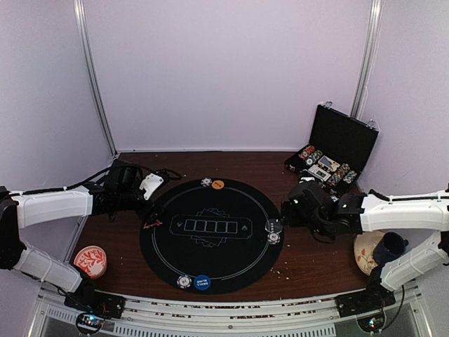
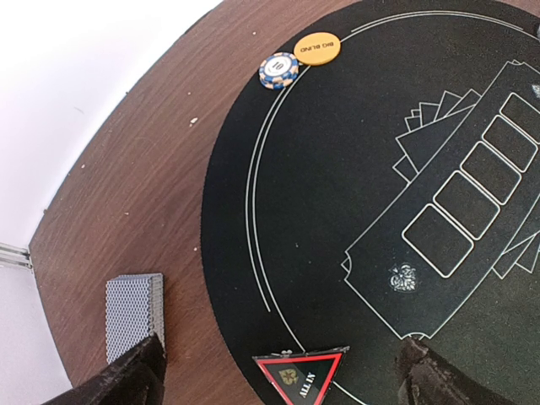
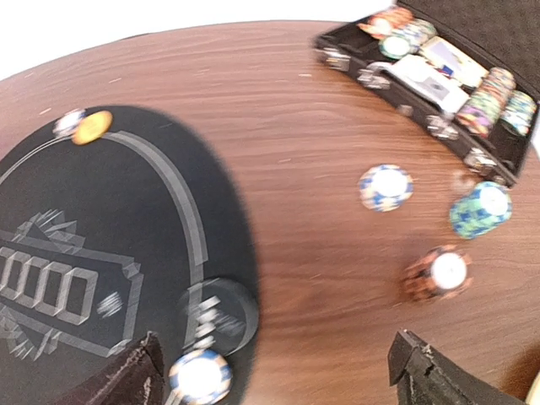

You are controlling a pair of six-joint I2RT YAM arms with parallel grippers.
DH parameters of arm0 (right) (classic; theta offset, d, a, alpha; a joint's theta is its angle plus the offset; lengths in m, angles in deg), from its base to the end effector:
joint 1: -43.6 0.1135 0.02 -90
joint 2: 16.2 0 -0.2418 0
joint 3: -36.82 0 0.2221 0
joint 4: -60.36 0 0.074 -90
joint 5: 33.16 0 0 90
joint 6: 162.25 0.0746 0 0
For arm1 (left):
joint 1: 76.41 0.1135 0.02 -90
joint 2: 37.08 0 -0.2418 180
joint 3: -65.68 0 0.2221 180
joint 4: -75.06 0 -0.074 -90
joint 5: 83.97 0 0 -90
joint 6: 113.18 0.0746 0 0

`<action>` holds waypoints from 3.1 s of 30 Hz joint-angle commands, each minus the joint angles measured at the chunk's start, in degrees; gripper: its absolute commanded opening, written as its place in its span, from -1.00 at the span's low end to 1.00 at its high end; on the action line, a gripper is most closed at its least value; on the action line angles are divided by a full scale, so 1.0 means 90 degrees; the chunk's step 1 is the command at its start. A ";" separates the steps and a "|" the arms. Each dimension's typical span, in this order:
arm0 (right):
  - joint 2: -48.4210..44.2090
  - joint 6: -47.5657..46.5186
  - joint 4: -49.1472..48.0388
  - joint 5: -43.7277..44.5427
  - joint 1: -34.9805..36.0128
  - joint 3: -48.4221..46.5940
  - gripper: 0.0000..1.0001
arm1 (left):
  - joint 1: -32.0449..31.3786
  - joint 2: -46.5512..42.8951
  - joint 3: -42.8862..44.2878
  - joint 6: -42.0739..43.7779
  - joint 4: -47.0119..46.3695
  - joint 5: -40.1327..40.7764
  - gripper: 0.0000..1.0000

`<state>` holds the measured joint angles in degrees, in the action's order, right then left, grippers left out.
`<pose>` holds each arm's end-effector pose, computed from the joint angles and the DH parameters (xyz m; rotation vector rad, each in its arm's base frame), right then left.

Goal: Distribute texas hold em gaming equipment
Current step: Place the poker chips pile in the dealer area, then pick up the pile of poker chips from the pile of poker chips.

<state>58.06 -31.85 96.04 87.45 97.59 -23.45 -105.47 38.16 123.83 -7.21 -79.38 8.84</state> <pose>0.1832 0.1875 0.1872 -0.0423 2.2934 0.1905 0.2465 -0.1328 0.1814 0.8634 2.1478 -0.0593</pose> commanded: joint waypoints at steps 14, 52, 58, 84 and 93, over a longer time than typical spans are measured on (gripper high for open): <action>0.0255 -0.1087 -0.0671 -0.0915 -0.2907 0.0744 0.92 | 0.0036 -0.0059 -0.0062 -0.0046 -0.0269 -0.0006 0.96; 0.2072 -0.0799 -0.1233 -0.0766 -0.4309 -0.0411 0.62 | 0.0036 -0.0020 -0.0062 -0.0046 -0.0279 -0.0068 0.96; 0.1983 -0.0779 -0.1378 -0.0802 -0.4470 -0.0244 0.54 | 0.0036 -0.0059 -0.0071 -0.0046 -0.0271 -0.0087 0.96; 0.2397 -0.0875 -0.1481 -0.1007 -0.4584 -0.0288 0.16 | 0.0036 -0.0088 -0.0071 -0.0060 -0.0264 -0.0125 0.96; 0.2394 -0.0877 -0.1490 -0.0989 -0.4589 -0.0286 -0.06 | 0.0038 -0.0098 -0.0071 -0.0056 -0.0268 -0.0126 0.96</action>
<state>79.02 -39.54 83.39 77.66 56.72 -26.05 -105.47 38.07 123.81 -7.21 -79.38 8.36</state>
